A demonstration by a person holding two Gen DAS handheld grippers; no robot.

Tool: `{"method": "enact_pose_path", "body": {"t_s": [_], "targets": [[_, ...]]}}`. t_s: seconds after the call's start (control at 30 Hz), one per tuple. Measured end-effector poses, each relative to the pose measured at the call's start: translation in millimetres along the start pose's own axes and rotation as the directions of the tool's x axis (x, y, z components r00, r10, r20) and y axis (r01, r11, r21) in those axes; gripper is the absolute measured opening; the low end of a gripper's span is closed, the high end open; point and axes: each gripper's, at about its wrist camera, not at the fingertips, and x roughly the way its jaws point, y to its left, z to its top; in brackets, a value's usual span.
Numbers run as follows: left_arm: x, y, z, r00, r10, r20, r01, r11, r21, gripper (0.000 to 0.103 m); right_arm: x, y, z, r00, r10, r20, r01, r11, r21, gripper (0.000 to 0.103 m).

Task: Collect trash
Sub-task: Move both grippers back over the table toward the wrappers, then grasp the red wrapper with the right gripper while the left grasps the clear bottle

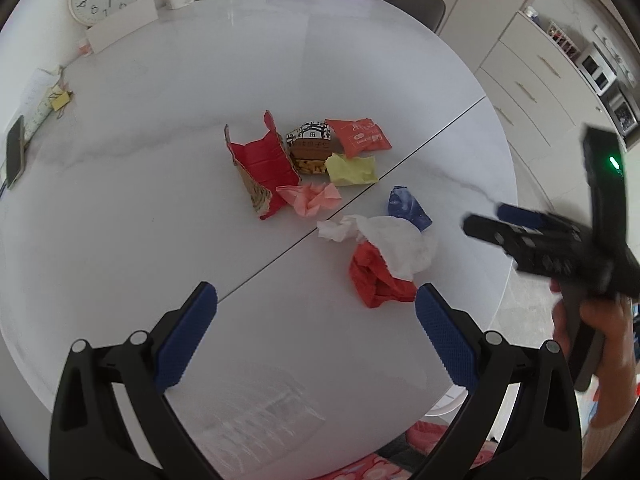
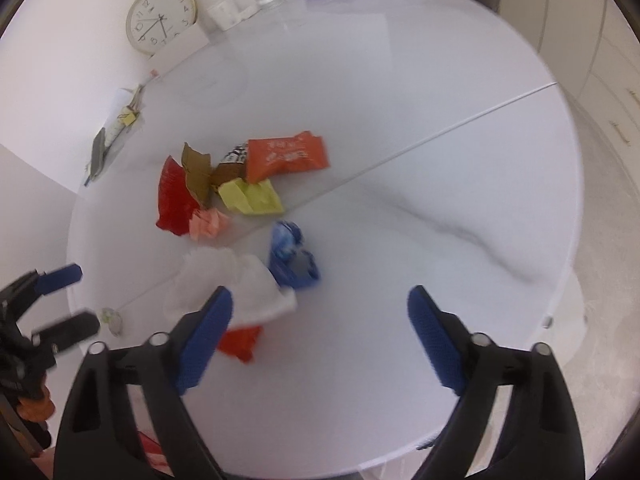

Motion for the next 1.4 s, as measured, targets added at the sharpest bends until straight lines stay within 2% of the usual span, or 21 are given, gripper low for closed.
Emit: {"method": "enact_pose_path", "body": {"t_s": [0.13,0.3,0.43,0.57,0.73,0.9,1.17,1.2,1.23,1.3,1.4], "targets": [[5,1,5,0.999,-0.039,-0.007,0.039,0.998,0.047,0.095,18,5,16,0.998,0.021,-0.056,-0.02,1.0,0.011,0.068],[7,4,7,0.998,-0.061,-0.013,0.062,0.993,0.104,0.095,4,25,12,0.996,0.077,-0.054,-0.081,0.993,-0.086,0.068],[-2,14,0,0.997,-0.07,-0.01,0.071,0.992,0.108,0.095,-12,47,-15,0.995,0.071,-0.074,-0.085,0.973,-0.214,0.068],[-19,31,-16,0.997,-0.073,0.008,0.072,0.995,0.069,0.095,-20,61,-42,0.99,0.113,-0.086,-0.131,0.962,-0.24,0.068],[-30,49,-39,0.999,-0.041,0.015,0.041,0.999,-0.021,0.095,4,66,-69,0.988,0.11,-0.109,-0.132,0.968,-0.213,0.068],[-39,60,-64,0.999,-0.037,0.017,0.039,0.994,-0.106,0.095,32,73,-66,0.994,0.083,-0.076,-0.099,0.969,-0.226,0.068],[-61,70,-105,1.0,-0.022,0.018,0.025,0.987,-0.161,0.095,61,91,-54,0.997,0.071,-0.037,-0.078,0.959,-0.272,0.068],[-62,71,-110,1.0,-0.021,0.018,0.024,0.985,-0.169,0.095,63,92,-54,0.997,0.073,-0.036,-0.08,0.958,-0.275,0.065],[-63,71,-114,1.0,-0.021,0.017,0.024,0.984,-0.176,0.095,65,93,-54,0.997,0.069,-0.041,-0.078,0.958,-0.277,0.052],[-63,71,-123,1.0,-0.014,0.015,0.017,0.983,-0.181,0.095,66,93,-54,0.997,0.067,-0.047,-0.078,0.957,-0.281,0.039],[-61,72,-133,1.0,-0.011,0.013,0.013,0.987,-0.16,0.095,63,87,-54,0.991,0.107,-0.075,-0.123,0.96,-0.252,0.033]]}}
